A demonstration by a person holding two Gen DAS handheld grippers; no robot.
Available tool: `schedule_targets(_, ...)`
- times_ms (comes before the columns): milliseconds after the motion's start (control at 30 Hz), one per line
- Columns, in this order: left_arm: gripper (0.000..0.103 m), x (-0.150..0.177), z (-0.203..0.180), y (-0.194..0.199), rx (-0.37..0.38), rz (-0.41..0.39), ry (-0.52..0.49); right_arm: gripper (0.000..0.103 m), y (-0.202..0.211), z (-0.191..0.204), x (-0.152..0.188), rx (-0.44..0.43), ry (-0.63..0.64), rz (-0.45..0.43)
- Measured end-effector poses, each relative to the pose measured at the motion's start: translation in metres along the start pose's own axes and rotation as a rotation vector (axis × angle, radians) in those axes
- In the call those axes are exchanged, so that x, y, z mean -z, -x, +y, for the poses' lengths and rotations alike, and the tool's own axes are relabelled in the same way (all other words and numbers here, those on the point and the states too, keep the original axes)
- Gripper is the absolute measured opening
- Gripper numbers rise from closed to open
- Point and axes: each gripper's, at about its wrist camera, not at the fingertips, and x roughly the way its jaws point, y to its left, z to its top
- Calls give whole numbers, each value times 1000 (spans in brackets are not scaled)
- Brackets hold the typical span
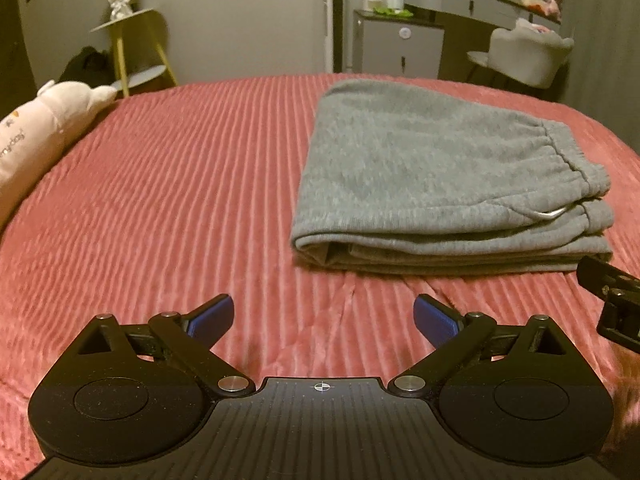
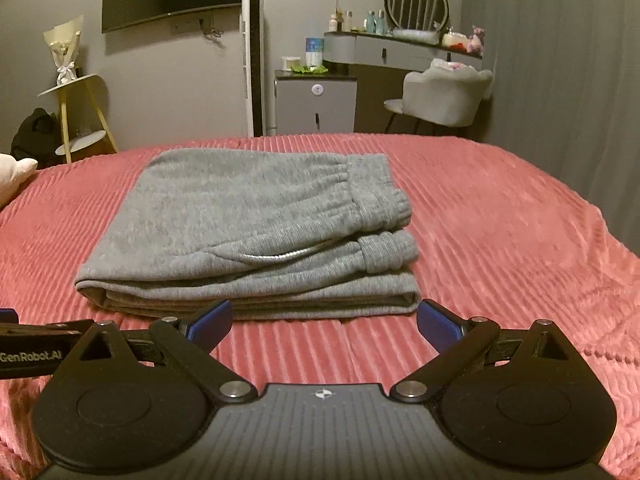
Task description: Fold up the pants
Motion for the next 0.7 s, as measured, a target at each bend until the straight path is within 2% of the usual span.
schedule_targets(200, 100, -2, -3, -12, 3, 12, -6, 99, -13, 6, 0, 18, 35, 15)
schedule_targets(700, 100, -2, -6, -15, 13, 10, -29, 99, -24, -11, 0, -15, -75, 33)
